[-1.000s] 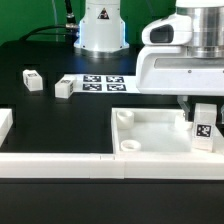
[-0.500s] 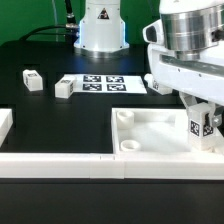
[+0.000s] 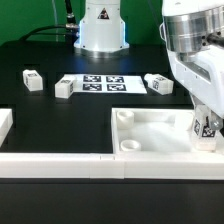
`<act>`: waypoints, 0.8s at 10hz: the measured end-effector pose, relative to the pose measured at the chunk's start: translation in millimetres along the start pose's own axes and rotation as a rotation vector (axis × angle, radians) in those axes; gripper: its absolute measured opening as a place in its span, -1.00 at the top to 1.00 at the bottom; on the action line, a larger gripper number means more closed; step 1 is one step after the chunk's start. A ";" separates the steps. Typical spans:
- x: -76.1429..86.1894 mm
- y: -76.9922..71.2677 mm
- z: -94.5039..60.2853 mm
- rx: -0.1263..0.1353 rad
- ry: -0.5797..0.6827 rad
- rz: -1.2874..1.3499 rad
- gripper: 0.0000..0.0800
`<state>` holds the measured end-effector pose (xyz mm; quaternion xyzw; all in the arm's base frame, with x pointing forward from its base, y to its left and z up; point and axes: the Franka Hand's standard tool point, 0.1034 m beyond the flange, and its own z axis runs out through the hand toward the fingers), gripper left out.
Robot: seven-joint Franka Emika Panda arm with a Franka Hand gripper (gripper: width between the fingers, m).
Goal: Assemble square table
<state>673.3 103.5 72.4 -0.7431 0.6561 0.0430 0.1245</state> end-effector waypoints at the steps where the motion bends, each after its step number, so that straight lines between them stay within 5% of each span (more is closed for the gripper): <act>1: 2.9 0.5 -0.7 -0.007 0.000 -0.220 -0.41; 3: 0.6 1.5 -3.2 -0.055 -0.014 -0.586 -0.61; 6: 2.3 3.0 -2.9 -0.073 -0.008 -0.844 -0.62; 8: 0.6 6.0 -0.6 -0.155 0.041 -1.248 -0.62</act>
Offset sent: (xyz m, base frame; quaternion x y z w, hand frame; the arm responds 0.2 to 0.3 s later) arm 0.0000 0.0000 0.0000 0.0000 0.0000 -0.1938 0.9810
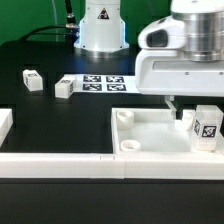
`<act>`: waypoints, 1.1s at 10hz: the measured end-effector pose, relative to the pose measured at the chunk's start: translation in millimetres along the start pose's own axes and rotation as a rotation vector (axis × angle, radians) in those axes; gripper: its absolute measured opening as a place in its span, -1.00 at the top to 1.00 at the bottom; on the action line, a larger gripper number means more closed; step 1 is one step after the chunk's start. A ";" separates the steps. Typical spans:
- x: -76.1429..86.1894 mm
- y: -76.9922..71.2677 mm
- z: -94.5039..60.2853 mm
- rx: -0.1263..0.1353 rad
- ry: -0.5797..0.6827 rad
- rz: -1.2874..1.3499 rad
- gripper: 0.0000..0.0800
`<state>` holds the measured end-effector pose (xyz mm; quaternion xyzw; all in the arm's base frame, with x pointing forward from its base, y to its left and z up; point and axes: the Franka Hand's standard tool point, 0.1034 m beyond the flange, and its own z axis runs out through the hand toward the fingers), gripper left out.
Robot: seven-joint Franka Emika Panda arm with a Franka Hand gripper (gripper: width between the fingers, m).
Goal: Assemble square table
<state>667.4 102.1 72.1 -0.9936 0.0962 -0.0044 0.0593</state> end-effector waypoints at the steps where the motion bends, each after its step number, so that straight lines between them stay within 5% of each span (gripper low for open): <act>1: 2.8 2.4 0.1 -0.007 0.012 -0.168 -0.62; 2: 2.9 2.4 0.3 -0.004 0.012 -0.132 -0.62; 4: 2.9 2.5 0.3 -0.004 0.012 -0.115 -0.02; 5: 2.8 2.2 0.3 -0.003 0.012 -0.063 -0.02; 6: 2.8 2.0 0.3 -0.002 0.012 -0.007 0.28; 11: 3.7 -0.6 1.2 0.021 0.021 0.497 0.28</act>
Offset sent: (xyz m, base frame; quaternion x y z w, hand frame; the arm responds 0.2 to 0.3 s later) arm 0.0000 0.0000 0.0000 0.0000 0.0000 0.0000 1.0000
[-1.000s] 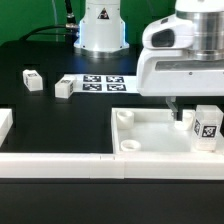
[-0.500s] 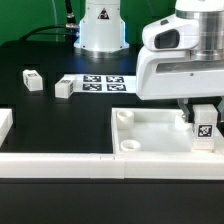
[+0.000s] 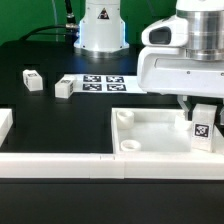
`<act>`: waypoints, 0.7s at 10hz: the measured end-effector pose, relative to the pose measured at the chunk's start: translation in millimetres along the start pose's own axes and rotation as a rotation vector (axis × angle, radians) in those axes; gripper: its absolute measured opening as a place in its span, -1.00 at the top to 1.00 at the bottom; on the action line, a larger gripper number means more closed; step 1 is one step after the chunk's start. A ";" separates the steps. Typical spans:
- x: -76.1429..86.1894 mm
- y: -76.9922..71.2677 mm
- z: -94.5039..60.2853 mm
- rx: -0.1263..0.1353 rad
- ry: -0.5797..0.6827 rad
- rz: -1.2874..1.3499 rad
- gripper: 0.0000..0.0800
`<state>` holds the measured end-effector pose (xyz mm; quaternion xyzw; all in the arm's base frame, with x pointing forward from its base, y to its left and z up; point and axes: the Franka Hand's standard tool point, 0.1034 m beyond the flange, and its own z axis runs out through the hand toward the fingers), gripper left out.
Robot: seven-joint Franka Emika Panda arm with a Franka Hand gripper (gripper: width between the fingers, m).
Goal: Assemble square table
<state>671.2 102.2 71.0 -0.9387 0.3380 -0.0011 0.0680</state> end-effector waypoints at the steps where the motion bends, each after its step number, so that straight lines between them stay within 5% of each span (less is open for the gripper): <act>1: -0.7 -1.3 0.7 0.009 -0.004 0.166 0.28; 5: -1.7 -7.6 0.1 0.075 -0.020 0.810 0.27; 7: -2.1 -7.9 -0.4 0.076 -0.032 0.870 0.09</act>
Offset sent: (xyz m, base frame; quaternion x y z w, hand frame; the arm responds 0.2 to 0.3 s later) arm 0.0313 0.0125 0.0174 0.1527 0.0593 0.3571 0.9196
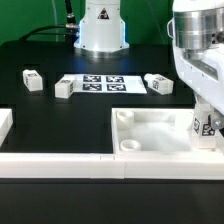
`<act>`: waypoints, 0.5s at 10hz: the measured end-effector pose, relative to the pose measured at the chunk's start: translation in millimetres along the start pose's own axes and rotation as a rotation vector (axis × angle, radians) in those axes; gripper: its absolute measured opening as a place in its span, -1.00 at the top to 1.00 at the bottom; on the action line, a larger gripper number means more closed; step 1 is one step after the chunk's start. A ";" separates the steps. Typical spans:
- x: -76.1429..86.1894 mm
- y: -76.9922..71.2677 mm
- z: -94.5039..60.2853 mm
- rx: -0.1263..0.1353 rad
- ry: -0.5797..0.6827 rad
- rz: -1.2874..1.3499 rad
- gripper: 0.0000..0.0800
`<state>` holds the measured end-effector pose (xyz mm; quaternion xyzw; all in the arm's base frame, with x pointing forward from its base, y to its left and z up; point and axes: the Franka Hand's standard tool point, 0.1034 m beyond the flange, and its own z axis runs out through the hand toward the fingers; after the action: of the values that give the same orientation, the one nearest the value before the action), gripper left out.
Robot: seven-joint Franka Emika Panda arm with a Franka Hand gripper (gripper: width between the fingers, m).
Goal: Assemble square table
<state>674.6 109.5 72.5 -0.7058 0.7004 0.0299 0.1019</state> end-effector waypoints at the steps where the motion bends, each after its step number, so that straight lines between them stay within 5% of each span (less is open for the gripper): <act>1: 0.0 0.1 0.2 0.000 0.000 -0.034 0.09; 3: 7.5 2.8 0.8 -0.010 0.013 -0.379 -0.55; 5: 10.1 0.7 -1.1 -0.009 0.009 -0.736 -0.61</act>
Offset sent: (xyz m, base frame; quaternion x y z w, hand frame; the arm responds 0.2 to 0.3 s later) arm 0.0011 -0.0020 0.0052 -0.0185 -0.0049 -0.4079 0.9128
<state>673.9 99.4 71.7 -0.9111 0.3998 -0.0087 0.0998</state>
